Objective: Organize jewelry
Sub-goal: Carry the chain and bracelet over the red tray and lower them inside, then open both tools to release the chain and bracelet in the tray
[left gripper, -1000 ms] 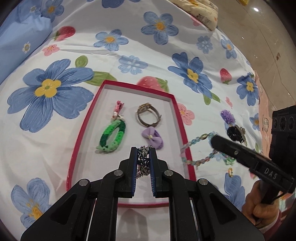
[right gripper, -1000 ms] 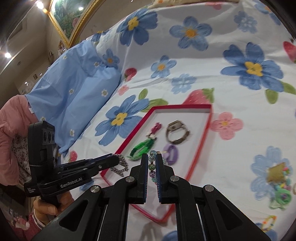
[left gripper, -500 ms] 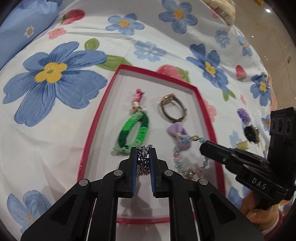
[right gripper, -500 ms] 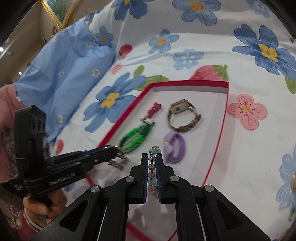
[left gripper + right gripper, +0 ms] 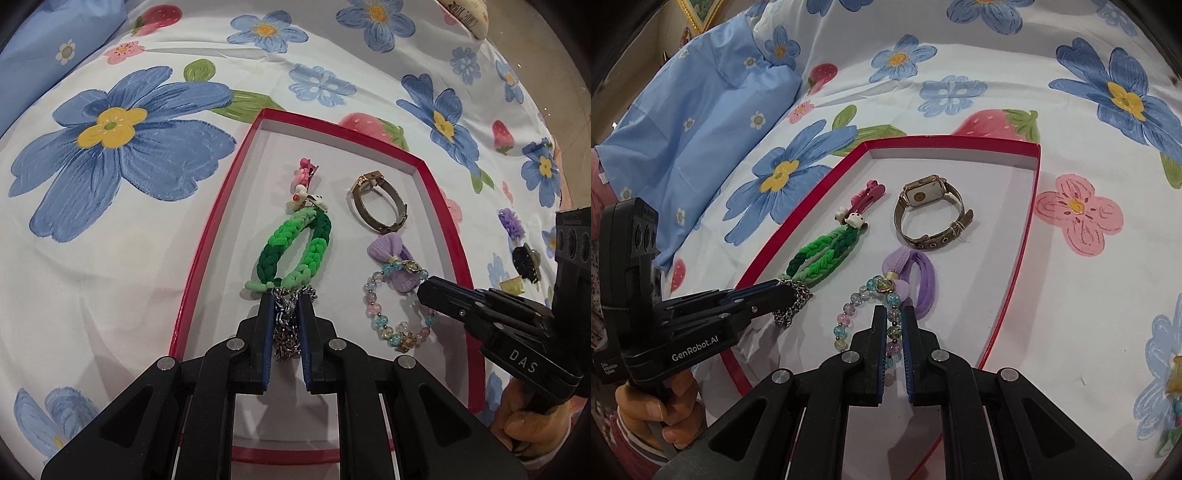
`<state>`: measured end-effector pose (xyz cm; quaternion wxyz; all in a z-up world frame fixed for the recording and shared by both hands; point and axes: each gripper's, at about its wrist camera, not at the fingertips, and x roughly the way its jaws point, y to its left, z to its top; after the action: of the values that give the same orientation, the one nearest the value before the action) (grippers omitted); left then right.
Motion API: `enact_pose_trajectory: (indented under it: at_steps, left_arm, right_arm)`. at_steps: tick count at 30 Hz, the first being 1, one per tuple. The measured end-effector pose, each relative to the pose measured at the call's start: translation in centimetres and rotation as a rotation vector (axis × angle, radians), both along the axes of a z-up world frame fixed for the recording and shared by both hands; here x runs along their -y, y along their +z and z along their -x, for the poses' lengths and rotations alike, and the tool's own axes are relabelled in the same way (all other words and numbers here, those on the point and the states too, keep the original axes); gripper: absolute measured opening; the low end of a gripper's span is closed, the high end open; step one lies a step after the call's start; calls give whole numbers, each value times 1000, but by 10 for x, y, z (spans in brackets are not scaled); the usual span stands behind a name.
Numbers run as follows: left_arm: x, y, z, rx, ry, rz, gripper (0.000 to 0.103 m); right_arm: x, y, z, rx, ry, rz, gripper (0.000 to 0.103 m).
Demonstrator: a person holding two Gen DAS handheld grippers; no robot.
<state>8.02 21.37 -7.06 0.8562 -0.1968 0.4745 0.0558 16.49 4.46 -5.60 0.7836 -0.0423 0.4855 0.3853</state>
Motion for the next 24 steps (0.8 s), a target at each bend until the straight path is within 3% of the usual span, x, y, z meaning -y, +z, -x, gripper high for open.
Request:
enact_pose_trajectory:
  at_steps: [8, 12, 14, 20, 22, 24]
  left_arm:
    - [1, 0, -1, -9, 8, -9, 13]
    - [2, 3, 0, -5, 10, -12, 22]
    - [4, 5, 1, -3, 8, -19, 22]
    - [7, 17, 9, 20, 16, -10, 38]
    - [10, 21, 12, 31, 15, -3, 40]
    - [13, 26, 14, 47, 14, 5, 49]
  right_arm:
    - [1, 0, 0, -14, -1, -14, 14]
    - [4, 3, 0, -23, -2, -39, 26]
    - [5, 6, 2, -16, 0, -47, 26]
    - [15, 17, 6, -11, -12, -91, 28]
    - [21, 23, 9, -2, -23, -109, 34]
    - [30, 30, 11, 6, -35, -134, 35]
